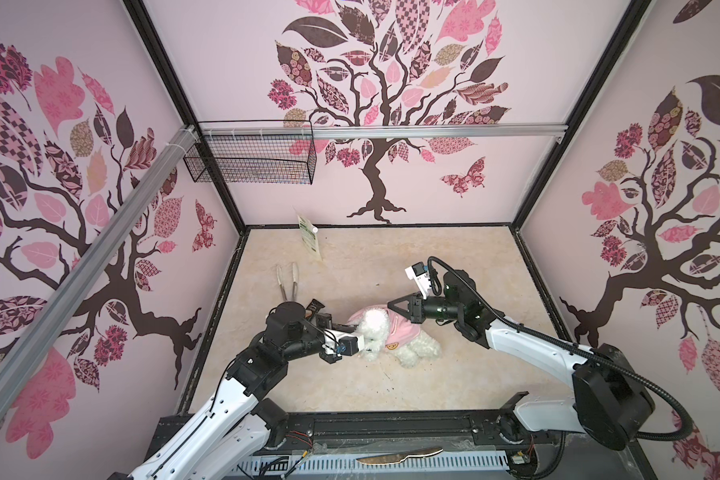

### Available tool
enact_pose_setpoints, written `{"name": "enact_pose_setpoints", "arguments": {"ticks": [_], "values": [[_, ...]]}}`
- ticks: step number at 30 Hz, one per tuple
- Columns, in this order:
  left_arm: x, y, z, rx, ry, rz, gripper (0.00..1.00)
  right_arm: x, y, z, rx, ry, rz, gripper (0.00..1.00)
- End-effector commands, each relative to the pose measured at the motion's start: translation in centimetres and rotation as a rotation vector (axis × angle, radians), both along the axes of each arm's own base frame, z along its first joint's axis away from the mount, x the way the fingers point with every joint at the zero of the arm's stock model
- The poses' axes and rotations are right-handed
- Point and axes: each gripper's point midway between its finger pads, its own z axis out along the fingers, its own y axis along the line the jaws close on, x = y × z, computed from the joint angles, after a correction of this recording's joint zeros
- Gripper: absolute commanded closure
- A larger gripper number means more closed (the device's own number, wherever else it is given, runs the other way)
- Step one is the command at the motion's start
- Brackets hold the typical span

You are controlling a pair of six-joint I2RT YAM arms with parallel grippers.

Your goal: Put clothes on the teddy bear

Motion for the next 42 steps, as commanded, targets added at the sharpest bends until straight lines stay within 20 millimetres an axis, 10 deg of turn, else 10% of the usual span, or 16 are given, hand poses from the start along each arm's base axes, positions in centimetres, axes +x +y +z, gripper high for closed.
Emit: {"name": "enact_pose_setpoints", "arguments": {"ticks": [1, 11, 23, 37, 42], "values": [[-1.1, -0.1, 0.7, -0.052, -0.014, -0.037, 1.00, 4.0, -3.4, -1.5, -0.055, 0.009, -0.209, 1.00], [5.8, 3.3, 4.3, -0.628, 0.587, 0.599, 1.00, 1.9, -5.8, 4.5, -0.085, -0.306, -0.303, 0.60], [7.6, 3.4, 2.9, -1.063, 1.233, 0.819, 1.00, -9.0, 4.4, 3.6, -0.004, -0.403, -0.011, 0.52], [7.7, 3.9, 1.1, -1.256, 1.404, 0.842, 1.00, -7.2, 10.0, 0.4, 0.137, -0.136, -0.045, 0.38], [7.7, 3.5, 1.0, -1.262, 1.433, 0.825, 1.00, -5.0, 9.9, -0.3, 0.138, -0.143, -0.154, 0.50]]}}
